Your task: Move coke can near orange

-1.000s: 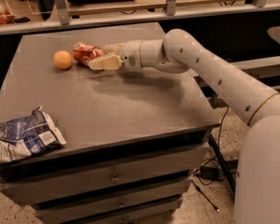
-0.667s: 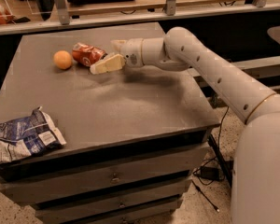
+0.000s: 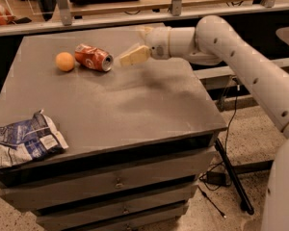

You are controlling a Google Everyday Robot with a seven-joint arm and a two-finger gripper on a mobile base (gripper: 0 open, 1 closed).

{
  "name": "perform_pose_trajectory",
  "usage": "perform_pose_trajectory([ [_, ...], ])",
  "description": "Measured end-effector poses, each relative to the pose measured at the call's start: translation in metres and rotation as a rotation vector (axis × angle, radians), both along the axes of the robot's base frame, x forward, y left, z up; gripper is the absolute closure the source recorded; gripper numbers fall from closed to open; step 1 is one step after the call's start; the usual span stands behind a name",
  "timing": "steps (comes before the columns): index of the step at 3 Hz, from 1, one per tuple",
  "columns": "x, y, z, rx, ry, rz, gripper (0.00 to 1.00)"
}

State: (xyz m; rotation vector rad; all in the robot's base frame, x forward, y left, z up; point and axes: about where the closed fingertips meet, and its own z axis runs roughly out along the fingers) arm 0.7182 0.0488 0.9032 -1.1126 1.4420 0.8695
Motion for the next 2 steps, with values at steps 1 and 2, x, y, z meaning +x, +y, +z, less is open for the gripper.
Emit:
perform_pose_trajectory([
  [1, 0.007, -0.0406, 0.0278, -0.083, -0.08, -0.145, 0.0],
  [2, 0.007, -0.0405, 0.0278, -0.083, -0.08, -0.145, 0.0],
])
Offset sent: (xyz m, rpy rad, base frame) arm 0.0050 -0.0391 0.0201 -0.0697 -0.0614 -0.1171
